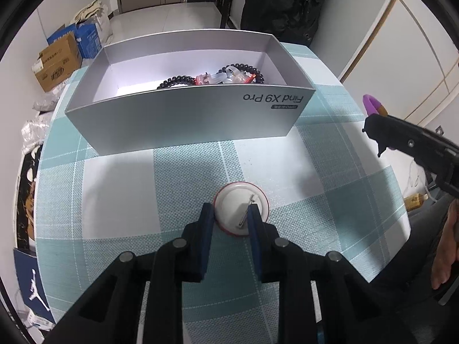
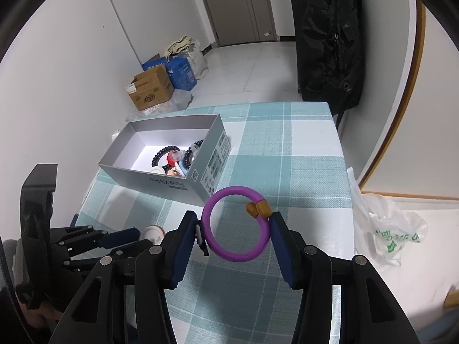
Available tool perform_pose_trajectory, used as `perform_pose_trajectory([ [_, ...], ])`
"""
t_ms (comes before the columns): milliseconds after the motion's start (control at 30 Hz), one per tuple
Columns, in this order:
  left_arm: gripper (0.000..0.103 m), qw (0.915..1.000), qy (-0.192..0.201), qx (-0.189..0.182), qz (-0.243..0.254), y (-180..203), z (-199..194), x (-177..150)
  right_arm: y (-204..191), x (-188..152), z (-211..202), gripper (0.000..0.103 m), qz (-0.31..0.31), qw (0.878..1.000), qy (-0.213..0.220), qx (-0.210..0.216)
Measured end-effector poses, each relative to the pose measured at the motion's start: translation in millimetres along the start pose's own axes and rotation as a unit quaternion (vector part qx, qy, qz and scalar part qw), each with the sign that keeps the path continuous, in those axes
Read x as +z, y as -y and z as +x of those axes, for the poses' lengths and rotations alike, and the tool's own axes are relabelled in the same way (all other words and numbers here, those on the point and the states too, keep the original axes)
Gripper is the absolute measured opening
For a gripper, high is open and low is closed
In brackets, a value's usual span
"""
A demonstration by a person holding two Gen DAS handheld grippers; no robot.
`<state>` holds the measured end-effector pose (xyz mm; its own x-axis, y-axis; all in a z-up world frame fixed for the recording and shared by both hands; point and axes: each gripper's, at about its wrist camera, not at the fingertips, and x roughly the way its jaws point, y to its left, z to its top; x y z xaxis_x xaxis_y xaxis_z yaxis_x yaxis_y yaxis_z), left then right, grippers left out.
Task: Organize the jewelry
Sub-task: 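Carry the white badge and purple ring over the grey box, then lower the badge and ring into the grey box and open both grippers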
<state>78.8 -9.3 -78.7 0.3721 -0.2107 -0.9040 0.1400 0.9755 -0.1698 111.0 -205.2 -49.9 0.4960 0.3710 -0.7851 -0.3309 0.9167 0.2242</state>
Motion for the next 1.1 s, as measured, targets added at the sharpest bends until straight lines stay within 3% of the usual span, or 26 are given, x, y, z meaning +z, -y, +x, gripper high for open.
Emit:
perform_pose_trajectory([
  [400, 0.018, 0.9987, 0.034, -0.032, -0.021, -3.5, -24.9, 2.4, -1.7, 3.8, -3.5, 0.05, 0.004, 1.0, 0.014, 0.006],
  [867, 0.014, 0.9883, 0.121, -0.067, -0.066, -15.3, -65.3, 29.1, -23.6, 33.1, -14.9, 0.05, 0.012, 0.996, 0.036, 0.076],
  [1100, 0.014, 0.9867, 0.111, -0.088, -0.08, -27.8, -60.3, 39.2, -39.4, 49.8, -2.5, 0.05, 0.003, 0.994, 0.027, 0.103],
])
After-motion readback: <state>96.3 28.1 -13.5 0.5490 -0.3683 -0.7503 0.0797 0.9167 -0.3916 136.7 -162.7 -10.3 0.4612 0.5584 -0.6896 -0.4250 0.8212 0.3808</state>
